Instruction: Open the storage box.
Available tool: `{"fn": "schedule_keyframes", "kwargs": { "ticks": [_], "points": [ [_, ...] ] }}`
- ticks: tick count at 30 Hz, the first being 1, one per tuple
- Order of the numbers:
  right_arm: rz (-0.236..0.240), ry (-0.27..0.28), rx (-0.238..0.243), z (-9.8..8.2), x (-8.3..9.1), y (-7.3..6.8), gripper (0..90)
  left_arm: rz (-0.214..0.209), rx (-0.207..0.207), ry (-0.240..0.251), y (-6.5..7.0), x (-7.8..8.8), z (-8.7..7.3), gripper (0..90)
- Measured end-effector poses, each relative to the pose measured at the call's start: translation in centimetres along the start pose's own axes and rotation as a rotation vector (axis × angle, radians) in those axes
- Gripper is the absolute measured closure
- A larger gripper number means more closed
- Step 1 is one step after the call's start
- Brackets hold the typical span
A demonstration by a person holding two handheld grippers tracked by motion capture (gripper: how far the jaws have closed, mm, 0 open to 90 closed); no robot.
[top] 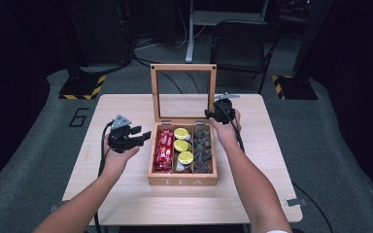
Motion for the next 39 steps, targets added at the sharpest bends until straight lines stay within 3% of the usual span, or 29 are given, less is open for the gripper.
{"fn": "schedule_keyframes", "kwargs": {
  "ticks": [7, 10, 14, 18, 24, 28, 30, 37, 39],
  "points": [
    [0.026, 0.037, 0.07, -0.5, 2.4, -1.1, 45.7, -0.008, 0.006, -0.015, 0.1, -0.1, -0.4, 46.5],
    [0.079, 0.045, 0.054, -0.9, 3.2, -1.4, 42.5, -0.008, 0.005, -0.012, 0.3, 0.3, -0.4, 46.0],
    [0.143, 0.03, 0.081, -1.8, 4.1, -2.3, 41.5, -0.008, -0.008, -0.016, 0.5, 0.6, -0.4, 45.1],
    [0.166, 0.055, 0.107, -2.5, 4.9, -3.4, 41.7, -0.004, -0.009, -0.018, 0.6, 0.9, -0.4, 44.4],
    [0.213, 0.037, 0.143, -3.3, 5.7, -5.0, 42.6, 0.005, -0.007, -0.034, 0.6, 1.6, -0.8, 44.0],
    [0.225, 0.058, 0.163, -3.8, 6.6, -5.8, 42.1, 0.016, -0.006, -0.038, 0.6, 2.1, -0.9, 42.4],
    [0.241, 0.055, 0.167, -4.2, 6.9, -6.1, 41.3, 0.001, 0.015, -0.037, 0.7, 2.2, -1.0, 41.9],
    [0.247, 0.018, 0.222, -5.6, 7.4, -6.7, 41.0, -0.009, -0.016, -0.055, 1.6, 1.9, -0.9, 37.7],
    [0.26, 0.027, 0.203, -5.7, 7.5, -6.5, 40.8, 0.001, -0.019, -0.058, 1.7, 1.8, -0.9, 36.2]
  ]
}}
Point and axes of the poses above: each handheld gripper's, and its own axes: x roughly backward along the jaws, z roughly out of its top, y roughly to its right, the point moved 6 cm from there along -x, roughly forward along the jaws, and after that the axes turned 4 degrees about -y, right-handed, at the moved point
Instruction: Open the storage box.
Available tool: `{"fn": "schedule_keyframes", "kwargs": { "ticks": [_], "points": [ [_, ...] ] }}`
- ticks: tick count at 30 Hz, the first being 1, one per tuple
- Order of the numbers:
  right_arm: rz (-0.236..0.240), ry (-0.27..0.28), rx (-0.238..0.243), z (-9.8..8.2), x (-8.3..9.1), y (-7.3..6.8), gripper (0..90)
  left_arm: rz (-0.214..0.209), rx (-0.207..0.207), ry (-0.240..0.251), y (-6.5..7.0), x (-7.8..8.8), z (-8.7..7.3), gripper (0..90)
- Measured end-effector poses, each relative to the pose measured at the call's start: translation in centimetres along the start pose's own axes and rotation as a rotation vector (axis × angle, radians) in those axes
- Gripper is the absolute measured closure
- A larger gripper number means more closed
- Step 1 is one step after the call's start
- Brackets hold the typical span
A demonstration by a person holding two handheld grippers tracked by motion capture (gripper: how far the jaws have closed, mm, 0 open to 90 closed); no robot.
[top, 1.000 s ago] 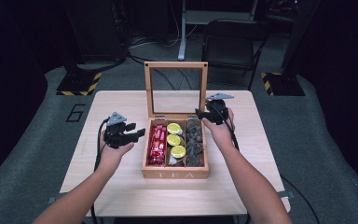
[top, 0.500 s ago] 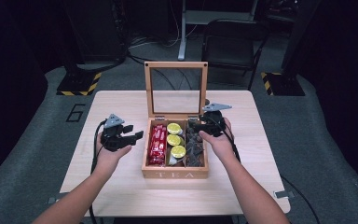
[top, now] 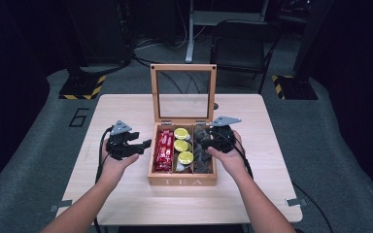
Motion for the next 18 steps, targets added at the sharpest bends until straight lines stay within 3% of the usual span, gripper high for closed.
{"fn": "schedule_keyframes", "kwargs": {
  "ticks": [5, 12, 14, 18],
  "points": [
    [0.023, -0.015, 0.018, -0.4, -0.2, -0.4, 38.8, 0.012, -0.004, 0.004, 0.0, 0.0, 0.0, 36.0],
    [0.072, 0.0, 0.053, 0.0, -0.1, -2.2, 37.7, -0.001, 0.003, 0.014, 0.1, 0.4, 0.0, 36.3],
    [0.082, -0.008, 0.048, -0.1, -0.2, -2.7, 37.3, -0.002, 0.001, 0.015, 0.1, 0.5, 0.0, 36.3],
    [0.1, -0.033, 0.082, -0.4, -0.7, -3.5, 36.3, -0.002, 0.005, 0.023, 0.1, 0.7, -0.1, 36.3]
  ]
}}
Point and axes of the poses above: each handheld gripper's, and its own axes: x roughly backward along the jaws, z roughly out of its top, y roughly to its right, the point moved 6 cm from there along -x, roughly forward along the jaws, and after that the axes turned 4 degrees about -y, right-handed, at the moved point
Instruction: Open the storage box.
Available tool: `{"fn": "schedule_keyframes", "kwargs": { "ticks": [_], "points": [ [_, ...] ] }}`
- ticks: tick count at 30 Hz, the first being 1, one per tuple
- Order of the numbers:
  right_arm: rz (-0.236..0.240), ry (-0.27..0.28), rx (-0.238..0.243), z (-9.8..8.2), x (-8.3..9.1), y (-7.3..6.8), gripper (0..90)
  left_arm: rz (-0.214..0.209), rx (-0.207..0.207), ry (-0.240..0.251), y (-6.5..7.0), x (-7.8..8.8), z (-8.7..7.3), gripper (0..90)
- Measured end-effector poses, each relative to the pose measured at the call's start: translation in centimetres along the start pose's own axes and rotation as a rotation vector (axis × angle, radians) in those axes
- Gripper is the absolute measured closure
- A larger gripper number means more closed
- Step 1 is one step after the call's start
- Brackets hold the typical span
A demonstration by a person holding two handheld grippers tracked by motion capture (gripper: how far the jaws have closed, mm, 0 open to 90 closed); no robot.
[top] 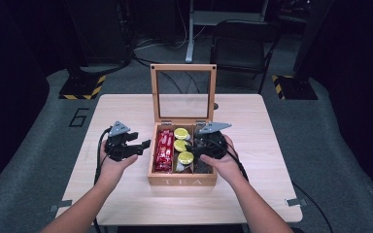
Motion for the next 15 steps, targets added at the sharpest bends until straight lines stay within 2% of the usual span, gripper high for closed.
{"fn": "schedule_keyframes", "kwargs": {
  "ticks": [5, 15],
  "points": [
    [0.042, -0.024, 0.014, -0.5, -0.8, -0.8, 35.6, 0.0, -0.002, 0.003, 0.0, 0.2, 0.0, 36.3],
    [0.07, -0.067, 0.032, -1.5, -2.2, -1.7, 31.4, 0.001, 0.013, 0.014, -0.3, 0.5, 0.0, 36.3]
  ]
}}
Point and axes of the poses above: each handheld gripper's, and its own axes: x roughly backward along the jaws, z roughly out of its top, y roughly to its right, the point moved 6 cm from there along -x, roughly forward along the jaws, and after that the axes turned 4 degrees about -y, right-handed, at the moved point
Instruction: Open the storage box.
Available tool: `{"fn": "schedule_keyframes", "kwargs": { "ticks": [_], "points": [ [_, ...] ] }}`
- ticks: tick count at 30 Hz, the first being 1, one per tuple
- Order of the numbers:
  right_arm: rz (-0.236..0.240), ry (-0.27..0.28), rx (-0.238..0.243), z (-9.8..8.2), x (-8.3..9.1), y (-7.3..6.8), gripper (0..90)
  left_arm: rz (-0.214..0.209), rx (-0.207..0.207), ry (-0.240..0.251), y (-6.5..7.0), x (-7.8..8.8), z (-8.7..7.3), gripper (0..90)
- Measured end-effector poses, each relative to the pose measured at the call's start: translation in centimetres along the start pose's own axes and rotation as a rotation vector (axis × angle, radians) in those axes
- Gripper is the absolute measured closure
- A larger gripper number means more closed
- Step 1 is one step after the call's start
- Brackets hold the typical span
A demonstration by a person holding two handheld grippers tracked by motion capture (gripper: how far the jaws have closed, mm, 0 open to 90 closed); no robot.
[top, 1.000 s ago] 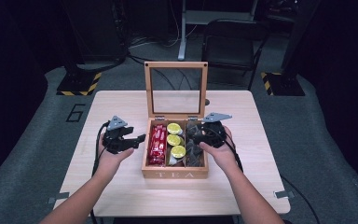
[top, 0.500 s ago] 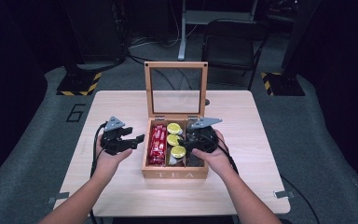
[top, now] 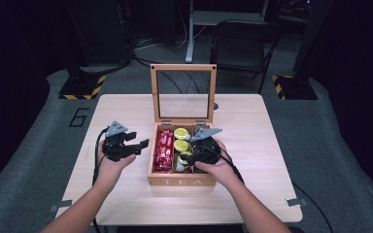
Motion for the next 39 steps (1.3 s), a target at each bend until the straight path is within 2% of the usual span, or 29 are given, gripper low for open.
{"fn": "schedule_keyframes", "kwargs": {
  "ticks": [7, 18, 24, 26, 32, 35, 39],
  "points": [
    [-0.002, -0.037, 0.042, -0.3, -0.8, -0.6, 30.9, -0.006, 0.0, -0.005, -0.1, 0.0, -0.2, 36.3],
    [0.006, -0.058, 0.028, -1.0, -1.5, -0.4, 31.1, -0.003, 0.006, -0.003, -0.1, -0.3, -0.5, 36.3],
    [0.003, -0.057, 0.031, -1.1, -1.6, -0.4, 32.9, -0.004, 0.009, -0.005, 0.0, -0.4, -0.7, 36.3],
    [0.003, -0.056, 0.035, -1.1, -1.6, -0.4, 36.7, -0.004, 0.009, -0.007, -0.1, -0.4, -0.7, 36.3],
    [-0.007, -0.064, 0.045, -1.0, -1.5, -0.5, 37.3, -0.001, 0.007, -0.008, -0.1, -0.5, -0.9, 36.3],
    [-0.01, -0.05, 0.053, -0.9, -1.3, -0.5, 43.1, -0.001, 0.009, -0.012, -0.2, -0.4, -1.0, 36.3],
    [-0.012, -0.037, 0.043, -0.7, -1.2, -0.7, 41.7, 0.0, 0.014, -0.012, -0.2, -0.4, -1.0, 36.3]
  ]
}}
Point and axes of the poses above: each handheld gripper's, and its own axes: x roughly backward along the jaws, z roughly out of its top, y roughly to its right, the point moved 6 cm from there along -x, roughly forward along the jaws, and after that the axes turned 4 degrees about -y, right-handed, at the moved point
